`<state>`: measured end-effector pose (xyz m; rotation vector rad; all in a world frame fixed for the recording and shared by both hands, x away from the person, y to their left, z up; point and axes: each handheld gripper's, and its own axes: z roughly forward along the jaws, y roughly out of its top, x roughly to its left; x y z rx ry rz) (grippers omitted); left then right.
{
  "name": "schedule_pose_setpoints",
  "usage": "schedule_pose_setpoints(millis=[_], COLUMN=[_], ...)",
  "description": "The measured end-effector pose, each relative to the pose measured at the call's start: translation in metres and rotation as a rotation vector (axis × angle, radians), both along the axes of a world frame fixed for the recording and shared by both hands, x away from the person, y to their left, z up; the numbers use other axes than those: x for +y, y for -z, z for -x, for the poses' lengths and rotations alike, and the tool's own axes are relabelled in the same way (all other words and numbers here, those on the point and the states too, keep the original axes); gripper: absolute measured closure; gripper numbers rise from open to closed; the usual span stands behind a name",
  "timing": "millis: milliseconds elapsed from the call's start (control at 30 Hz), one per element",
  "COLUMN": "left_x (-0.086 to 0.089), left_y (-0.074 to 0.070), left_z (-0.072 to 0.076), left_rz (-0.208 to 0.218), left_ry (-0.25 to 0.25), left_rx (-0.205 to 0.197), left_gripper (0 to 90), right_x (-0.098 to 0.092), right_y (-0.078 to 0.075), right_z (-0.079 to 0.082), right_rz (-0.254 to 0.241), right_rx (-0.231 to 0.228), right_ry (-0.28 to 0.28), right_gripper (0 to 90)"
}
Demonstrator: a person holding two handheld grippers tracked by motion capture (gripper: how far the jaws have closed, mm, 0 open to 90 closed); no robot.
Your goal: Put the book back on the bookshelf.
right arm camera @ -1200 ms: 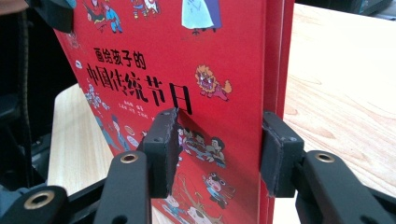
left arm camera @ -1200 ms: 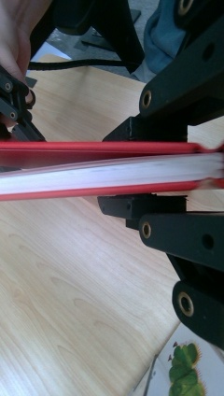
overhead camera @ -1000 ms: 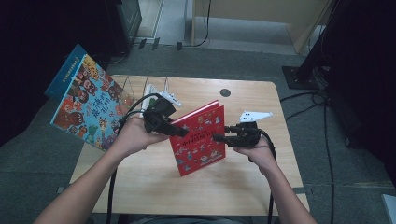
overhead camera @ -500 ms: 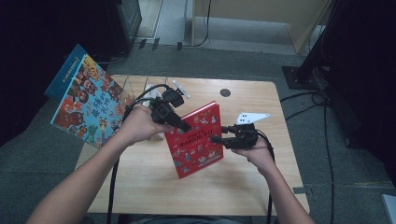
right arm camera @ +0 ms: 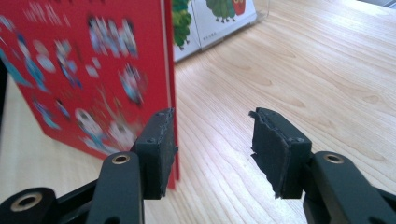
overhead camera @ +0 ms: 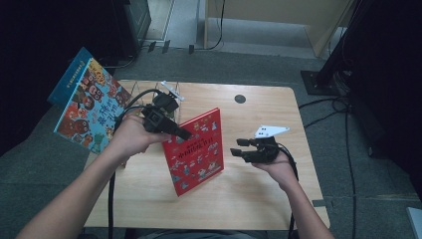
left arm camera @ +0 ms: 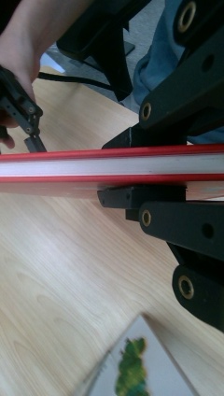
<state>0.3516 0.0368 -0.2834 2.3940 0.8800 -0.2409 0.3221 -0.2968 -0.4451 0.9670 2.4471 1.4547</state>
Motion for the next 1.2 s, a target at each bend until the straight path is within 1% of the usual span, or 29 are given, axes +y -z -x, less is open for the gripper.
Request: schedule_pose_setpoints(millis=[100, 167, 233, 300, 333, 367, 467, 500, 533, 600, 633, 733, 800, 867, 933, 1067, 1167, 1200], left_x=[0.014, 0.024, 0.035, 0.046, 0.050, 0.055, 0.067, 0.072, 0.075, 0.083, 0.087, 0.098, 0.106, 0.113, 0.120, 0.133, 0.143, 0.146], left_y=[-0.004, -0.007, -0.009, -0.010, -0.011, -0.011, -0.012, -0.012, -0.012, -0.011, -0.011, -0.011, -0.010, -0.009, -0.007, -0.006, -0.007, -0.007], left_z=[0.004, 0.007, 0.009, 0.011, 0.012, 0.014, 0.019, 0.021, 0.023, 0.026, 0.027, 0.032, 0.034, 0.036, 0.039, 0.042, 0.044, 0.044], left_rz=[0.000, 0.006, 0.016, 0.014, 0.012, 0.009, -0.002, -0.005, -0.003, 0.000, 0.002, 0.009, 0.016, 0.022, 0.022, 0.032, 0.037, 0.041], left_ry=[-0.030, -0.055, -0.083, -0.102, -0.109, -0.119, -0.147, -0.156, -0.167, -0.183, -0.190, -0.215, -0.234, -0.257, -0.273, -0.310, -0.330, -0.340], left_rx=[-0.011, -0.013, -0.009, -0.005, -0.005, -0.008, -0.014, -0.015, -0.015, -0.010, -0.008, -0.010, -0.005, 0.002, 0.007, 0.017, 0.020, 0.020], left_gripper=[79.9, 79.9, 79.9, 79.9, 79.9, 79.9, 79.9, 79.9, 79.9, 79.9, 79.9, 79.8, 79.8, 79.8, 79.8, 79.8, 79.8, 79.8], right_x=[-0.001, -0.002, -0.003, -0.002, -0.001, 0.000, 0.002, 0.002, 0.003, 0.003, 0.003, 0.003, 0.002, 0.001, 0.000, -0.002, -0.001, -0.001], right_y=[0.007, 0.013, 0.017, 0.021, 0.024, 0.026, 0.034, 0.036, 0.040, 0.044, 0.047, 0.054, 0.058, 0.061, 0.063, 0.067, 0.071, 0.072], right_z=[-0.002, -0.003, -0.005, -0.006, -0.007, -0.008, -0.011, -0.011, -0.011, -0.010, -0.010, -0.014, -0.016, -0.017, -0.018, -0.021, -0.021, -0.022], right_rz=[0.023, 0.045, 0.064, 0.101, 0.122, 0.137, 0.163, 0.168, 0.172, 0.191, 0.202, 0.201, 0.199, 0.191, 0.188, 0.189, 0.177, 0.177], right_rx=[-0.014, -0.035, -0.063, -0.100, -0.110, -0.115, -0.101, -0.109, -0.127, -0.148, -0.150, -0.104, -0.085, -0.062, -0.050, -0.046, -0.026, -0.012], right_ry=[0.028, 0.045, 0.042, 0.046, 0.047, 0.052, 0.084, 0.093, 0.113, 0.141, 0.141, 0.147, 0.155, 0.176, 0.187, 0.197, 0.202, 0.201], right_gripper=[48.5, 48.5, 48.0, 47.7, 47.7, 47.5, 46.5, 46.5, 46.5, 46.4, 46.5, 46.5, 45.4, 46.4, 46.4, 45.8, 45.8, 45.8])
